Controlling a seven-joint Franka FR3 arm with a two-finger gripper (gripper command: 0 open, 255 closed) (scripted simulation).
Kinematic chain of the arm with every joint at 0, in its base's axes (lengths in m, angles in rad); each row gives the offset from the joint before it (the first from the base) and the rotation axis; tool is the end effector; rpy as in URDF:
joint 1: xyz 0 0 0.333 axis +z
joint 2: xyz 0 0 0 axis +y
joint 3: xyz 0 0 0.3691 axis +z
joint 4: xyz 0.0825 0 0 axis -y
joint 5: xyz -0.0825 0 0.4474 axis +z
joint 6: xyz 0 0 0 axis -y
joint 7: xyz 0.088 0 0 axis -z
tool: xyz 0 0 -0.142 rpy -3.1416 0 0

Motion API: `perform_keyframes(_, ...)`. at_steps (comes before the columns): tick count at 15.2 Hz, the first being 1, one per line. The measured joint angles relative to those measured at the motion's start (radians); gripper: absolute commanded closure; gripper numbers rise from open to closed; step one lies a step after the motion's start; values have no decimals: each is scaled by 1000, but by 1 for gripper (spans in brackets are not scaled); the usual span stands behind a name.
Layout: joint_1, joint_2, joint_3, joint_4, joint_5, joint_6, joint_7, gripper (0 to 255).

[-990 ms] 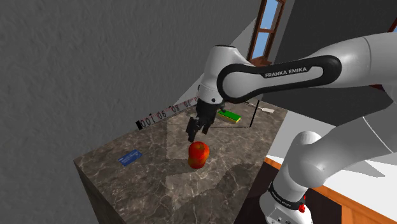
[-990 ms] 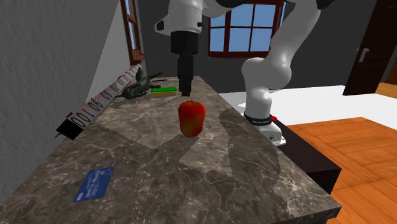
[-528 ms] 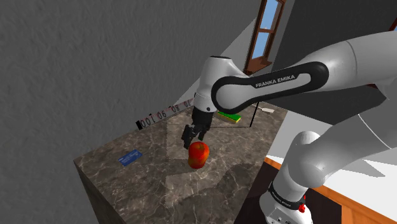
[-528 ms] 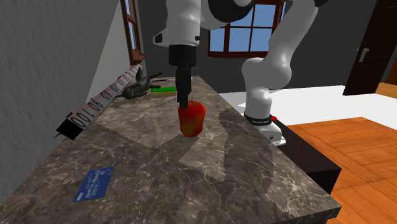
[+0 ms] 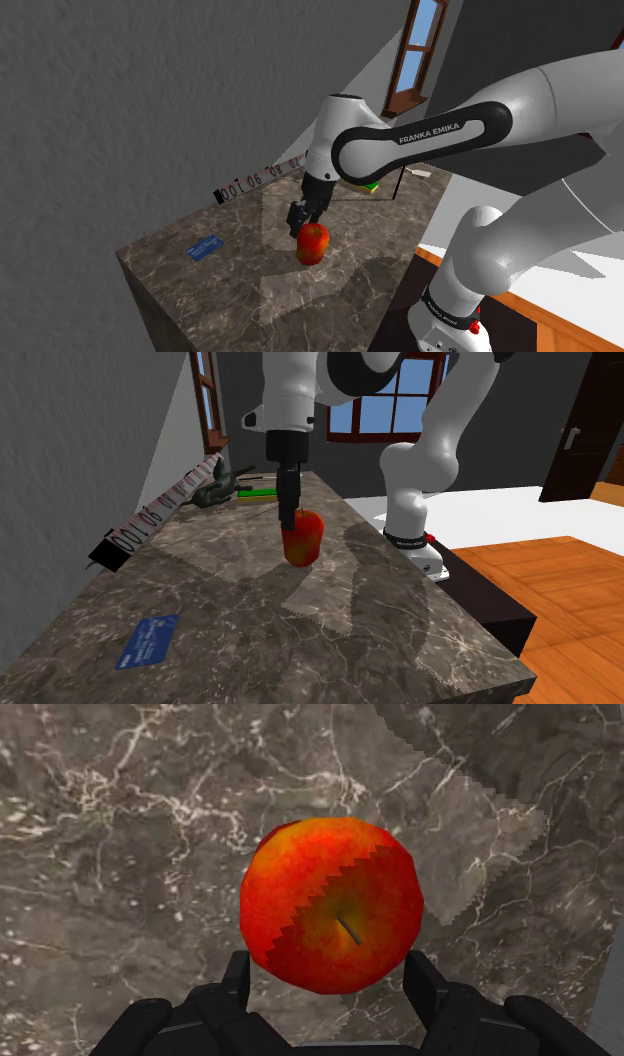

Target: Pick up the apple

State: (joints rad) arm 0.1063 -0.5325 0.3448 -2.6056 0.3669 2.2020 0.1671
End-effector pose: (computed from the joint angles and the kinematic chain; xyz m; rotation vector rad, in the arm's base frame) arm 0.3765 0.2011 0.4078 -2.9757 -0.0711 -0.1119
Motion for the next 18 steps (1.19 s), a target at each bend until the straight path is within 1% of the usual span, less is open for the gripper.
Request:
perform_keyframes(6,0,0,0,3,-1,-5,1,255)
perform_keyframes(18,-10,-50,-28,123,-32,-176,26,255)
